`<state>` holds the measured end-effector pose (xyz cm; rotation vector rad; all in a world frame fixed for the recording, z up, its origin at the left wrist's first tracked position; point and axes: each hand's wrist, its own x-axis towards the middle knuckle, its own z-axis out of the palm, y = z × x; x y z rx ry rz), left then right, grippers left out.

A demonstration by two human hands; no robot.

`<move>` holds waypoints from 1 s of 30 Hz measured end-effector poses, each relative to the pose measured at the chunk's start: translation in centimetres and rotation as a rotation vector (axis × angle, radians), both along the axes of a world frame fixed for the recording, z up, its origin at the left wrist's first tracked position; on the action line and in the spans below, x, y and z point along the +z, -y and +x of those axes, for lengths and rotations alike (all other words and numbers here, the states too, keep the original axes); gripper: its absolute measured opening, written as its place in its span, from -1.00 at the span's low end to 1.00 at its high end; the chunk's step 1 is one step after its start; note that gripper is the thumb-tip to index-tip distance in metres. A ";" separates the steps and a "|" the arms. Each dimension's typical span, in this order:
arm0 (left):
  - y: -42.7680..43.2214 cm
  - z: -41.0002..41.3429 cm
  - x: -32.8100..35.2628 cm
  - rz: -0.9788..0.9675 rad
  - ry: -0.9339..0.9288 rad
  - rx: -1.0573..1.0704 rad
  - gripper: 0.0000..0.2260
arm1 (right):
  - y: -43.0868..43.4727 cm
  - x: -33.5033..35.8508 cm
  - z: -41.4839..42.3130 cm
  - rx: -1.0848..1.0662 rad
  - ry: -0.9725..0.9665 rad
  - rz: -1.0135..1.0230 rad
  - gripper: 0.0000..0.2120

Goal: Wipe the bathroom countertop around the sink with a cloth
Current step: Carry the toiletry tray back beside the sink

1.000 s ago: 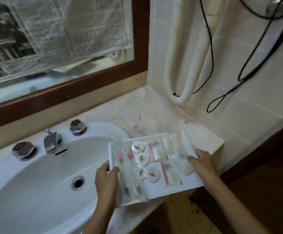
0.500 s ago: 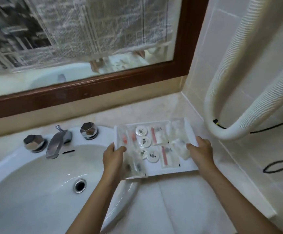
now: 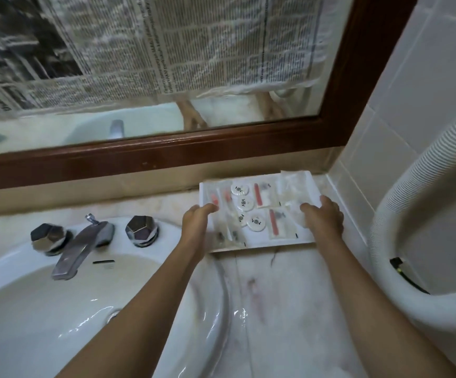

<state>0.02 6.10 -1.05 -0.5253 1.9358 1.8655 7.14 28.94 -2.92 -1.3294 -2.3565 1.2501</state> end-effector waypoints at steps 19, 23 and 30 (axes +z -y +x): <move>3.8 8.1 -0.7 -0.333 -0.439 -0.116 -0.57 | 6.7 -0.5 5.3 0.245 -0.166 0.193 -0.62; 10.1 14.4 -0.3 -0.325 -0.460 -0.033 -0.65 | 13.9 0.0 9.7 0.437 -0.205 0.172 -0.68; 25.9 26.5 -0.6 -0.397 -0.385 0.275 -0.68 | 29.2 0.7 17.5 0.870 -0.232 0.168 -0.72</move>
